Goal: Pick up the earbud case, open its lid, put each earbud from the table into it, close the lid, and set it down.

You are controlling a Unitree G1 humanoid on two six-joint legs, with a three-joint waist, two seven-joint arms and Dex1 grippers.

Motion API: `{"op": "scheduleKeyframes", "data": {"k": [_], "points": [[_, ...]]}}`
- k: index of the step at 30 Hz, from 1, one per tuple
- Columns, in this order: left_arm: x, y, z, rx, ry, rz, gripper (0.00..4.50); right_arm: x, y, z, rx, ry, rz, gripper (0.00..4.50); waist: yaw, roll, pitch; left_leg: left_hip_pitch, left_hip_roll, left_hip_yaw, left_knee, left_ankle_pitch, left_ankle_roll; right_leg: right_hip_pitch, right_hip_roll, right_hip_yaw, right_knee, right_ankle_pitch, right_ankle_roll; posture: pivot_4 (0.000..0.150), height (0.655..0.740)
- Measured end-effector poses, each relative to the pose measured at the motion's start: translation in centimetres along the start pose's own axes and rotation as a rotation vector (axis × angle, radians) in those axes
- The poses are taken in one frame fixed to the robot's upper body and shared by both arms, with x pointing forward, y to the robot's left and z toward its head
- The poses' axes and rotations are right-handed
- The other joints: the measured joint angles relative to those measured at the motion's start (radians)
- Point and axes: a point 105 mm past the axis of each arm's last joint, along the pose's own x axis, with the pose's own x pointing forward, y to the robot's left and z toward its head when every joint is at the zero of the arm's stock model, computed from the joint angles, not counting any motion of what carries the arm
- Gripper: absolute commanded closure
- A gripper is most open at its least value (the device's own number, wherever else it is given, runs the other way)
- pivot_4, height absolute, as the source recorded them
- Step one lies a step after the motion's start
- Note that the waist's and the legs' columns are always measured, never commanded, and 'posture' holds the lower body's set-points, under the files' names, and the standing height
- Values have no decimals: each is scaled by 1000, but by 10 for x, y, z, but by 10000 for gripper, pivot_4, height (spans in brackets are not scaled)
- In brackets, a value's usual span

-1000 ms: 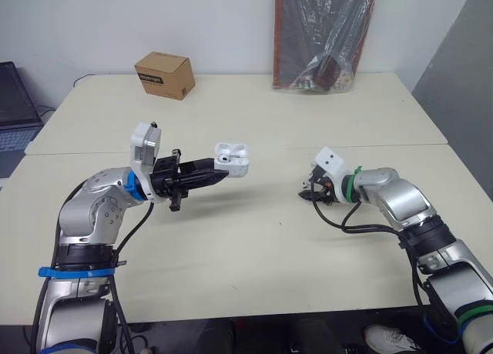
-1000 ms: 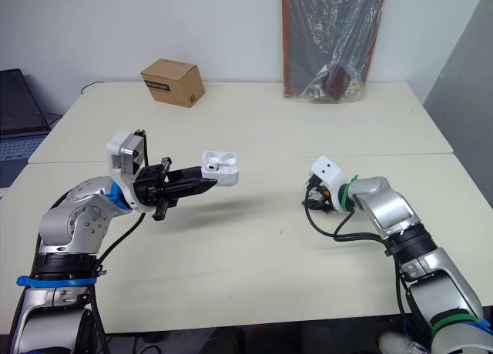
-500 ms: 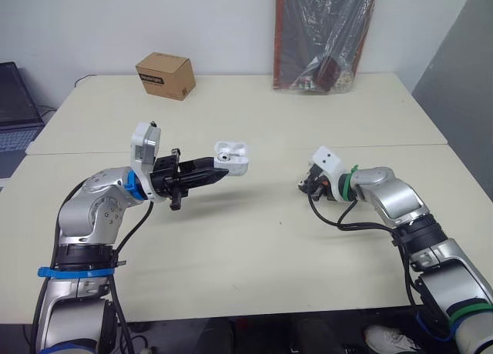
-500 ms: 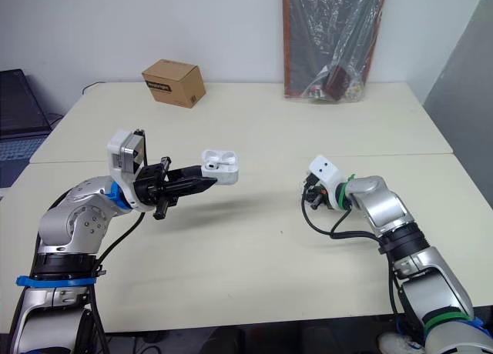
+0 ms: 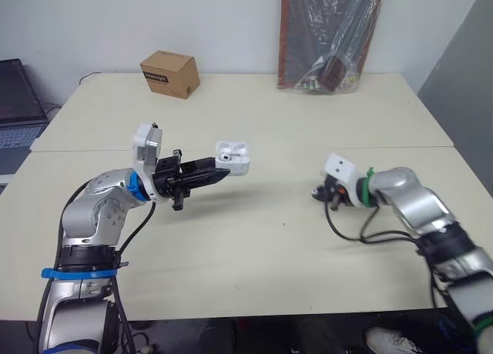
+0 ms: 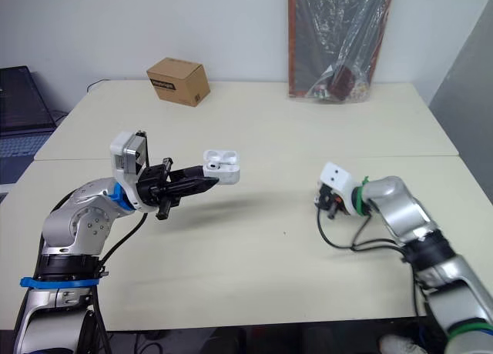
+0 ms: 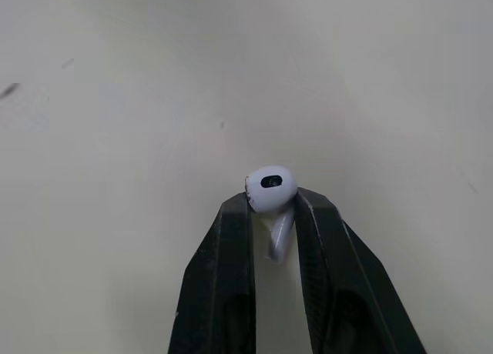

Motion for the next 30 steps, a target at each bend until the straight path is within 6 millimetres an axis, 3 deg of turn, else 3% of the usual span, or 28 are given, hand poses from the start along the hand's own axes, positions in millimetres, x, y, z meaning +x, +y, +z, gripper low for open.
{"op": "scheduleKeyframes", "data": {"k": [4, 9, 28, 30], "points": [[1, -2, -1, -3, 3, -16, 36814, -8, 25, -8, -101, 44, 134, 41348, -8, 0, 0, 2, 0, 1, 0, 0, 0, 0, 0, 1, 1, -2, 4, 1500, 7400], [1, -6, -1, 1, 10, -40, 36814, -16, 36, -9, -184, 68, 217, 41348, -10, 0, 0, 5, 0, 1, 1, 0, 0, 3, 1, 1, 2, -2, 4, 1500, 7400], [2, -7, -3, -3, 9, -38, 36814, -10, 31, -12, -342, 99, 251, 41348, -9, 0, 0, 8, 0, 1, 1, 0, 0, 5, 1, 2, 3, -2, 5, 1500, 7400], [2, -7, -3, -3, 8, -38, 36814, -10, 31, -12, -350, 102, 254, 34033, -8, 0, 0, 8, 0, 1, 1, 0, 0, 5, 1, 1, 3, -2, 5, 1500, 7400]]}}
